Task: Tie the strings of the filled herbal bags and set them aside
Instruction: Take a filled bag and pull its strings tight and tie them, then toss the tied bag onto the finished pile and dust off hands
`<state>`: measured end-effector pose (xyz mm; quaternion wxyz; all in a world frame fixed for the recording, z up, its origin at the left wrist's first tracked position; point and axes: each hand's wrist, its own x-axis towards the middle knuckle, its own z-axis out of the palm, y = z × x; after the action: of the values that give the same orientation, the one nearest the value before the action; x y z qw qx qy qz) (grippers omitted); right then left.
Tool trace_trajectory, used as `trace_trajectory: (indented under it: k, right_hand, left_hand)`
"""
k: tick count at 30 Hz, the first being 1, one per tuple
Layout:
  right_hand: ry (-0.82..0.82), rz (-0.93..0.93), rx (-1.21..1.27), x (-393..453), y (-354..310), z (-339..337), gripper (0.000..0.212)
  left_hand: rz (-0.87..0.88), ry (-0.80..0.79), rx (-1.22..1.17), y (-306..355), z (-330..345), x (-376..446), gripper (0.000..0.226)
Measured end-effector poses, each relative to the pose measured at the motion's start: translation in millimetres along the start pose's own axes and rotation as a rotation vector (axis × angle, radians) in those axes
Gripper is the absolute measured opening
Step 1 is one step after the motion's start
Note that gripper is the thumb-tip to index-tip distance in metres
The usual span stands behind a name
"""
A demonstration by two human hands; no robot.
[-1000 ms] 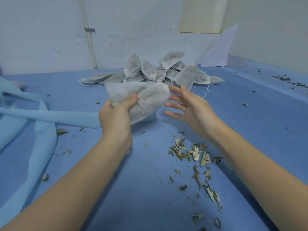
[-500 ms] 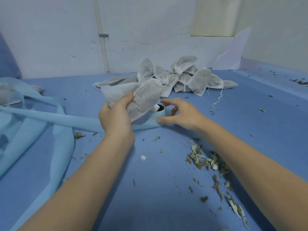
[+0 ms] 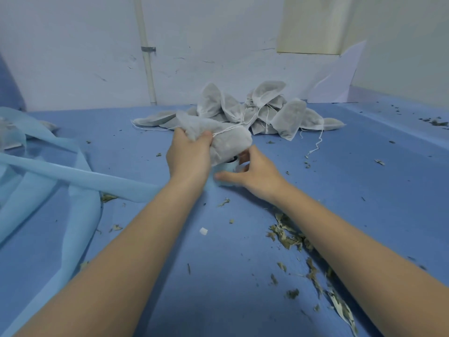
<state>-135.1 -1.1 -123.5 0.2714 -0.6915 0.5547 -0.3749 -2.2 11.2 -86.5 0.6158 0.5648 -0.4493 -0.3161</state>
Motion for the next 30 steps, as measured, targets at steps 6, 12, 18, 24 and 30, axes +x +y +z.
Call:
trace_trajectory:
  k: [6, 12, 18, 24, 30]
  right_hand:
    - [-0.104, 0.023, 0.114, -12, 7, -18, 0.047]
    - [0.087, -0.001, 0.077, -11, 11, -14, 0.035]
    - [0.213, -0.024, 0.033, -10, 12, -13, 0.030]
    - [0.272, -0.009, 0.066, -10, 11, -16, 0.017]
    - [0.258, -0.047, -0.050, -14, 10, -15, 0.016]
  left_hand:
    - [-0.001, -0.013, 0.101, 3, 11, 7, 0.016]
    - [-0.024, 0.005, 0.112, 4, 17, 9, 0.026]
    - [-0.069, 0.004, 0.079, 3, 17, 11, 0.031]
    - [-0.097, 0.006, 0.076, 3, 17, 10, 0.031]
    - [-0.095, 0.003, 0.073, 4, 17, 8, 0.030]
